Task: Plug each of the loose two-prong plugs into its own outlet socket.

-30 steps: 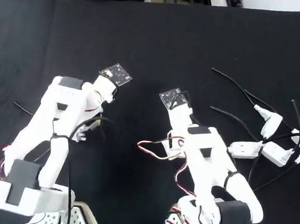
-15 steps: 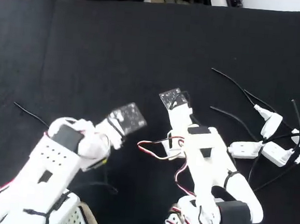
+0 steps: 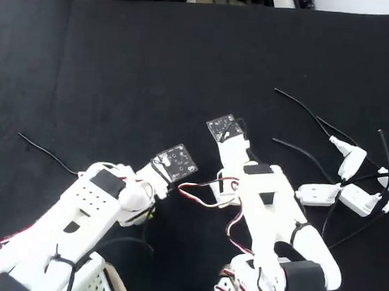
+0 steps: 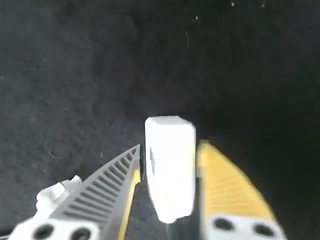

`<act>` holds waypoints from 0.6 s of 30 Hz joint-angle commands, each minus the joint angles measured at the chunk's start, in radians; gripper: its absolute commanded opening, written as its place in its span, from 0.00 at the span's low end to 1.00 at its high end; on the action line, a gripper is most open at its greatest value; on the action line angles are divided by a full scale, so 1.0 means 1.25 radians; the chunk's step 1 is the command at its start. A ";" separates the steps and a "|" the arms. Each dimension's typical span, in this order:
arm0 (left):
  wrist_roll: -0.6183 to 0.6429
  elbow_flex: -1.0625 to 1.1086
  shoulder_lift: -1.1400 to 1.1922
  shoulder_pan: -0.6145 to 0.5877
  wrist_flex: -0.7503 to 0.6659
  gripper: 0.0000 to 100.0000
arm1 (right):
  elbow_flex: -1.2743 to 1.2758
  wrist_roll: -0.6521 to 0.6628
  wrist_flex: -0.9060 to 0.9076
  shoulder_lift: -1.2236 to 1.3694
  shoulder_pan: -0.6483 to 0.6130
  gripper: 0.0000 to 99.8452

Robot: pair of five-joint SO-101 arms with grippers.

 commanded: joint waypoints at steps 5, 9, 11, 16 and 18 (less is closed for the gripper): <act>0.009 -0.034 0.001 -0.046 0.005 0.37 | -0.007 -0.001 0.001 0.021 -0.007 0.01; 0.007 -0.094 0.001 -0.111 0.037 0.35 | -0.007 -0.001 0.006 0.023 -0.007 0.01; 0.006 -0.102 0.001 -0.122 0.058 0.34 | -0.007 -0.001 0.006 0.023 -0.007 0.01; -0.004 -0.123 -0.044 -0.030 0.195 0.30 | -0.007 -0.001 0.006 0.023 -0.007 0.01; 0.026 -0.118 -0.110 0.042 0.243 0.27 | -0.007 -0.001 0.006 0.023 -0.007 0.01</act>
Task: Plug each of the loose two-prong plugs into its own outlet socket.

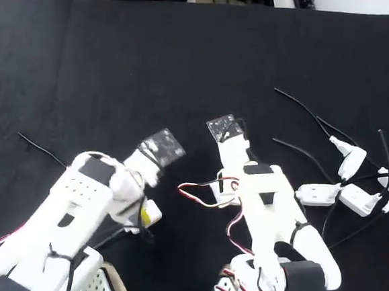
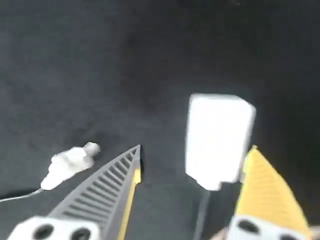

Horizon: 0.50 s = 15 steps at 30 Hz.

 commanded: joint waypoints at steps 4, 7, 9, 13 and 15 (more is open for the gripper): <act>0.050 0.066 -0.245 0.145 0.023 0.25 | -0.007 -0.001 0.006 0.023 -0.007 0.01; 0.050 0.185 -0.330 0.102 -0.085 0.25 | -0.007 -0.001 0.006 0.023 -0.007 0.01; 0.027 0.203 -0.331 0.083 -0.085 0.25 | -0.007 -0.001 0.006 0.023 -0.007 0.01; 0.007 0.208 -0.263 0.063 -0.091 0.25 | -0.008 -0.001 0.005 0.023 -0.007 0.01; 0.010 0.198 -0.206 0.075 -0.106 0.25 | -0.008 -0.001 0.005 0.023 -0.007 0.01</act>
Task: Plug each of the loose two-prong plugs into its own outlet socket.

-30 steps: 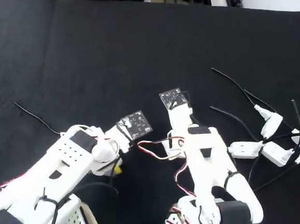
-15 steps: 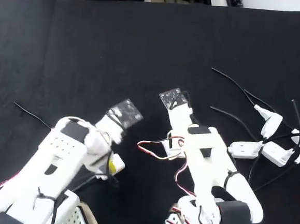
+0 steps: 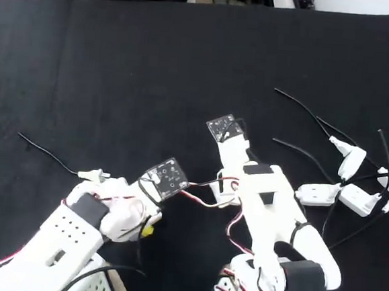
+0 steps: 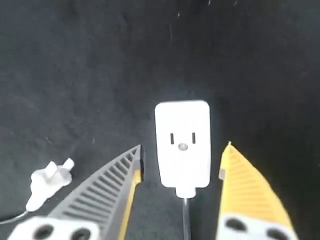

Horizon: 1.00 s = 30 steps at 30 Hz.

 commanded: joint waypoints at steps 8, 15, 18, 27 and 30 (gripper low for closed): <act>0.068 -0.118 0.199 0.077 -0.015 0.25 | -0.008 -0.001 0.005 0.023 -0.007 0.01; 0.107 -0.104 0.109 0.071 -0.002 0.25 | -0.008 -0.001 0.005 0.023 -0.007 0.01; 0.115 -0.096 0.032 0.078 0.033 0.24 | -0.008 -0.001 0.005 0.023 -0.007 0.01; 0.129 -0.048 -0.080 0.085 0.052 0.20 | -0.007 0.034 0.005 0.023 -0.007 0.01; 0.130 -0.045 -0.041 0.126 0.039 0.20 | -0.007 0.034 0.005 0.023 -0.007 0.01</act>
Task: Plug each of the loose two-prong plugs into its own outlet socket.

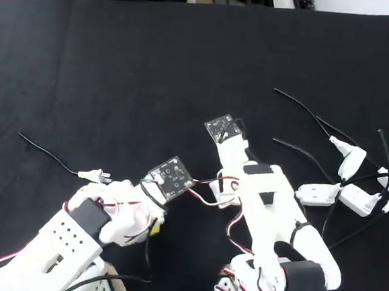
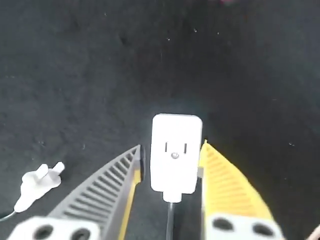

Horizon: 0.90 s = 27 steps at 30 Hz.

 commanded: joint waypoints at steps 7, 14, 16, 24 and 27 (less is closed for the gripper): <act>0.004 -0.014 0.211 0.014 -0.103 0.17 | -0.007 0.009 0.005 0.023 -0.007 0.01; -0.026 -0.062 0.405 -0.020 -0.147 0.16 | -0.007 0.009 0.005 0.023 -0.007 0.01; -0.028 -0.085 0.441 -0.026 -0.146 0.16 | -0.007 0.009 0.005 0.023 -0.007 0.01; -0.099 -0.111 0.485 -0.035 -0.109 0.16 | -0.007 0.009 0.006 0.023 -0.007 0.01; -0.131 -0.114 0.486 -0.073 -0.099 0.19 | -0.007 0.009 0.006 0.023 -0.007 0.01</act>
